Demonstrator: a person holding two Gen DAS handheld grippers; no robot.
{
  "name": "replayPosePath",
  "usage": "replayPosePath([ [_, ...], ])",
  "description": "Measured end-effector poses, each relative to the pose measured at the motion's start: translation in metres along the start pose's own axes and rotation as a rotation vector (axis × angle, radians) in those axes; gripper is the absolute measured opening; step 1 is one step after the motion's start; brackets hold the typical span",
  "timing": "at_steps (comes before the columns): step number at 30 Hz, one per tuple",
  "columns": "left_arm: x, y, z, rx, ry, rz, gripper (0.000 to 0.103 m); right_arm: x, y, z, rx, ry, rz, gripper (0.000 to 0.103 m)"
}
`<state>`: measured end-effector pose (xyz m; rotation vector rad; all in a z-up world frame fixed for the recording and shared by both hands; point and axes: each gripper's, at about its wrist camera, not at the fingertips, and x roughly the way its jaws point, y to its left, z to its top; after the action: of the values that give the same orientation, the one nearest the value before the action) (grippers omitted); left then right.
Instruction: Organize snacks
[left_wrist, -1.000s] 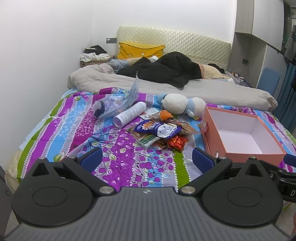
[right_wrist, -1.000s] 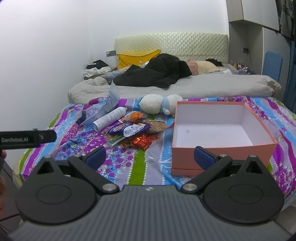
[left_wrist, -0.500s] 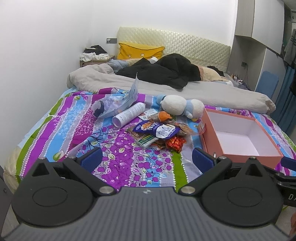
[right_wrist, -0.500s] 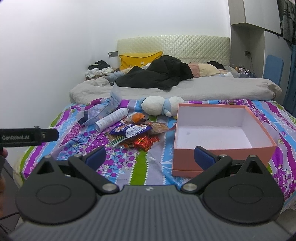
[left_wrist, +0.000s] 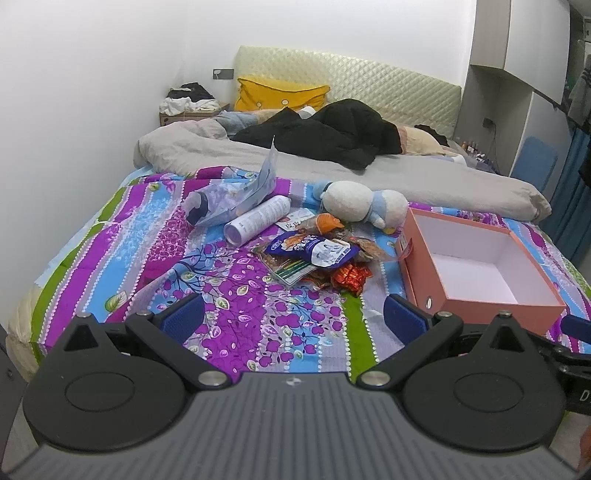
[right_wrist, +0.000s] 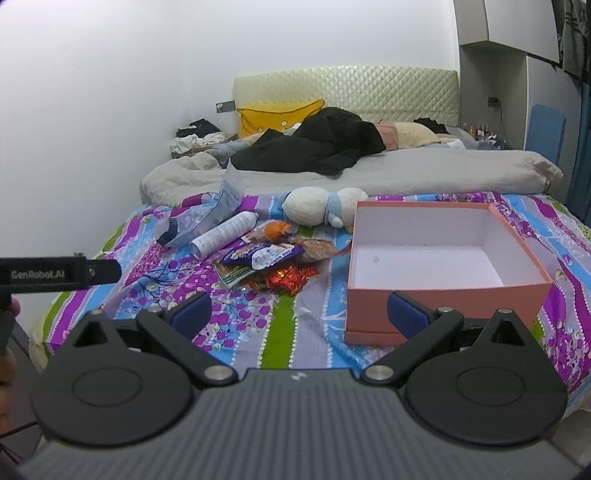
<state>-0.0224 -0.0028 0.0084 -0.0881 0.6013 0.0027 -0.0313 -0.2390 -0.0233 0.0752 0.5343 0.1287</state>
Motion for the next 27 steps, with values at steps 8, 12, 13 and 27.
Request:
replayPosePath([
  [8, 0.0004, -0.0007, 0.0003, -0.005, 0.003, 0.004, 0.103, 0.0001, 0.0027, -0.0006, -0.013, -0.001, -0.005, 0.103],
  [12, 0.002, -0.0005, -0.0005, -0.009, 0.009, -0.001, 0.103, 0.003, 0.0019, -0.0014, -0.016, 0.009, -0.012, 0.103],
  [13, 0.0025, 0.0, -0.0012, -0.007, 0.009, 0.001, 0.103, 0.0036, 0.0015, -0.0019, -0.014, 0.013, -0.011, 0.103],
  [27, 0.0087, 0.0054, -0.0057, 0.002, 0.026, -0.005, 0.103, 0.0074, 0.0004, -0.0071, -0.012, 0.033, -0.005, 0.103],
])
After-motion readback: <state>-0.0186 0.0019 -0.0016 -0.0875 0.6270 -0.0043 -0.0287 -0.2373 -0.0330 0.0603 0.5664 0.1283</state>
